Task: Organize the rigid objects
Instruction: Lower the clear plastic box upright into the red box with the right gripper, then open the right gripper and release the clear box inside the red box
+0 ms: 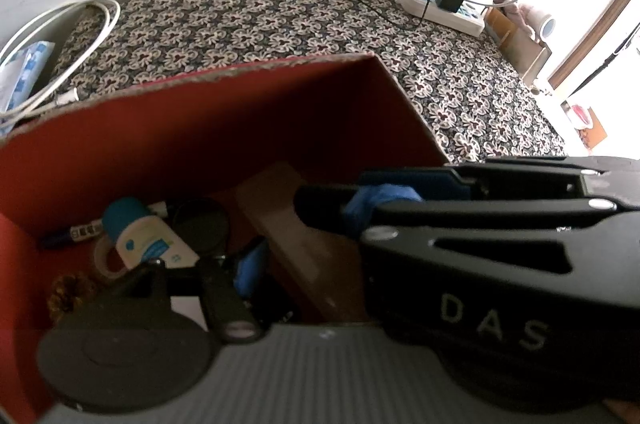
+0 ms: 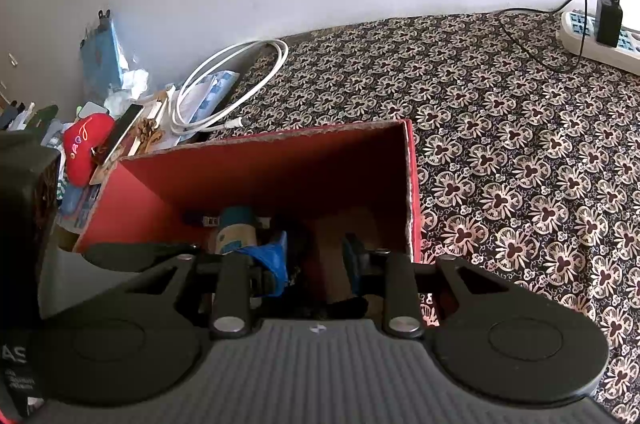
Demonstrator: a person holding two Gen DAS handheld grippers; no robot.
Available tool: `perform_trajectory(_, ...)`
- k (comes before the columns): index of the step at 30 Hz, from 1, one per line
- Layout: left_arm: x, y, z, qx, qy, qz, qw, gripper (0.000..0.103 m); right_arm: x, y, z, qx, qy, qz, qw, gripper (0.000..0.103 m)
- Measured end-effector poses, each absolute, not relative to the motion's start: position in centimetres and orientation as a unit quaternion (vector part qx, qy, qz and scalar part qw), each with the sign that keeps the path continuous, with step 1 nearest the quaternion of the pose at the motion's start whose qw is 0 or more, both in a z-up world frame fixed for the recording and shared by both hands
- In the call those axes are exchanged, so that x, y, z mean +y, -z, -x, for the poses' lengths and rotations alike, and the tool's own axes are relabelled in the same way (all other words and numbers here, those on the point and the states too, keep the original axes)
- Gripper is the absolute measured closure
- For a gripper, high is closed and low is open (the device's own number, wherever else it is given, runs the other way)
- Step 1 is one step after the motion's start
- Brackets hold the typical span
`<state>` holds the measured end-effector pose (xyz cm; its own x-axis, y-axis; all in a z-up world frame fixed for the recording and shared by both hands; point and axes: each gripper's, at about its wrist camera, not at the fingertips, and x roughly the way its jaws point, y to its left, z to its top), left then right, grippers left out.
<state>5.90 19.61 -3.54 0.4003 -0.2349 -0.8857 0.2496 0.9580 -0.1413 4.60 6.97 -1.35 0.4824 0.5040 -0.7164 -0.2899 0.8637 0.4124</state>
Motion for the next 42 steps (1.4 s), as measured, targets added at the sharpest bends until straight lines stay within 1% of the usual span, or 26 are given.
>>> perform_trajectory(7,19.8,3.4,-5.8,0.528,0.144,-0.002,0.837,0.043,6.9,1.4,-4.5,0.444,-0.235,-0.125,0.856,0.09)
perform_trajectory(13,20.6,2.9,-5.0,0.524,0.127,-0.005,0.842,0.042,6.1,0.9,-4.8,0.431,-0.243,-0.168,0.853,0.09)
perform_trajectory(18,22.3,2.0,-4.2,0.515,0.097,-0.005,0.852,0.042,6.7,0.2,-4.2,0.419,-0.237,-0.151,0.863,0.09)
perform_trajectory(24,24.0,1.0,-3.1,0.502,0.061,-0.021,0.863,0.04,7.5,0.1,-3.8,0.424,-0.232,-0.139,0.864,0.09)
perform_trajectory(34,26.0,1.5,-2.5,0.504,0.024,-0.035,0.863,0.039,9.2,1.1,-2.8,0.43,-0.209,-0.103,0.872,0.087)
perform_trajectory(42,26.0,1.9,-2.5,0.505,0.024,-0.049,0.861,0.038,10.2,1.6,-2.4,0.418,-0.191,-0.079,0.884,0.088)
